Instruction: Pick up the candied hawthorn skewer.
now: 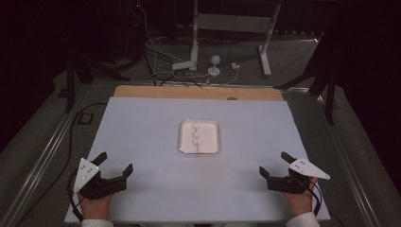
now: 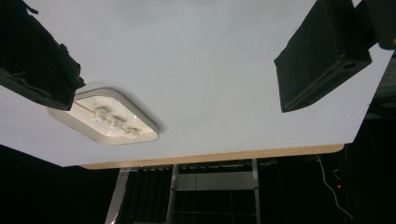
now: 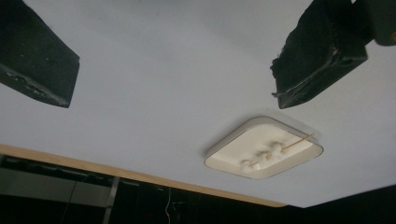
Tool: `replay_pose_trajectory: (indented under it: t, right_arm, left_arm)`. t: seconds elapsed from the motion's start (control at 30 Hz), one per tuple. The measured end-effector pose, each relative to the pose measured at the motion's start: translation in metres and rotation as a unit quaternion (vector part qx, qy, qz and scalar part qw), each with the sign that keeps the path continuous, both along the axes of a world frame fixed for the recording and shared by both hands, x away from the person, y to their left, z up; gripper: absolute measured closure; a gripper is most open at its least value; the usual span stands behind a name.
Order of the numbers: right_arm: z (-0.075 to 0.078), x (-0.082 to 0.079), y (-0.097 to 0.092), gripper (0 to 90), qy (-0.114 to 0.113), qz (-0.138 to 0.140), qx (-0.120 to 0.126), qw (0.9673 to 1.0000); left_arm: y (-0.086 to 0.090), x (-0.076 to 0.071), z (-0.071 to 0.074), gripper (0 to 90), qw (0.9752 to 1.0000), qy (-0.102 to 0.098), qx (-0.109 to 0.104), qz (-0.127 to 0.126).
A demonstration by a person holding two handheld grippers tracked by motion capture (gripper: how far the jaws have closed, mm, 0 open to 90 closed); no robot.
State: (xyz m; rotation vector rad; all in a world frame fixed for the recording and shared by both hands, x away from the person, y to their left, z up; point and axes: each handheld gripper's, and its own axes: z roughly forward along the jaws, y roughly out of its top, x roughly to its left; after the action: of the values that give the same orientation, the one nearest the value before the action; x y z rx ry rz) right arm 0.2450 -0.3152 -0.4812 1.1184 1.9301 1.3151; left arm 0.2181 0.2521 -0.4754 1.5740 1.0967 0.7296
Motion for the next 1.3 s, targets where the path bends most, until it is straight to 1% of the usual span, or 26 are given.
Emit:
replay_pose_trajectory:
  t: [0.03,0.13,0.27,0.33,0.4,0.47,0.57,0.7,0.77,0.93,1.0,1.03,1.07,1.1,1.2,1.3]
  right_arm:
    - [0.0,0.0,-0.002,0.0,0.002,-0.003,0.004,1.0]
    - [-0.001,0.001,-0.004,0.0,0.001,-0.006,0.009,0.9999]
    - [-0.001,0.001,-0.006,0.0,0.001,-0.01,0.011,0.9999]
    - [-0.001,0.001,-0.005,0.0,0.0,-0.011,0.008,0.9999]
    - [-0.001,0.001,-0.005,0.0,0.0,-0.011,0.007,0.9999]
    - [-0.002,0.001,-0.004,0.0,-0.001,-0.011,0.005,0.9999]
    - [-0.002,0.001,-0.003,0.0,-0.001,-0.012,0.002,0.9999]
    - [-0.002,0.001,-0.002,0.0,-0.001,-0.013,0.001,0.9999]
    - [-0.002,0.0,-0.002,0.0,-0.001,-0.013,-0.001,0.9999]
    - [-0.003,0.0,-0.002,0.0,-0.001,-0.014,-0.001,0.9999]
    - [-0.003,0.001,-0.002,0.0,0.0,-0.015,-0.001,0.9999]
    - [-0.003,0.001,-0.002,0.0,0.0,-0.015,-0.001,0.9999]
    - [-0.003,0.001,-0.002,0.0,0.0,-0.014,-0.001,0.9999]
    - [-0.003,0.001,-0.002,0.0,0.0,-0.014,-0.001,0.9999]
    - [-0.003,0.001,-0.002,0.0,0.0,-0.014,-0.001,0.9999]
    - [-0.003,0.001,-0.002,0.0,0.0,-0.014,-0.002,0.9999]
  left_arm:
    - [0.001,0.0,0.001,0.5,1.0,0.003,-0.004,-0.002]
    - [0.001,0.0,0.002,0.5,1.0,0.005,-0.001,0.002]
    - [0.002,-0.002,0.004,0.5,0.9999,-0.004,-0.003,0.008]
    - [0.003,-0.003,0.003,0.5,0.9998,-0.008,-0.011,0.012]
    - [0.002,-0.003,0.005,0.5,0.9998,-0.012,-0.002,0.014]
    - [0.001,-0.002,0.006,0.5,0.9997,-0.02,-0.001,0.011]
    - [-0.002,-0.001,0.009,0.5,0.9997,-0.02,0.007,0.009]
    - [-0.006,0.002,0.015,0.7,1.0,-0.005,-0.003,0.001]
    - [-0.008,0.004,0.019,1.1,1.0,-0.002,-0.003,-0.004]
    - [-0.014,0.01,0.027,1.1,1.0,0.004,0.003,-0.007]
    - [-0.016,0.014,0.029,1.1,0.9999,0.012,0.001,-0.011]
    - [-0.018,0.019,0.031,1.1,0.9996,0.024,-0.001,-0.017]
    - [-0.018,0.019,0.031,1.1,0.9996,0.024,-0.001,-0.017]
    - [-0.02,0.021,0.032,1.1,0.9994,0.03,0.0,-0.019]
    - [-0.026,0.027,0.035,1.1,0.9988,0.04,0.007,-0.026]
    - [-0.033,0.034,0.037,1.1,0.9983,0.046,0.008,-0.034]
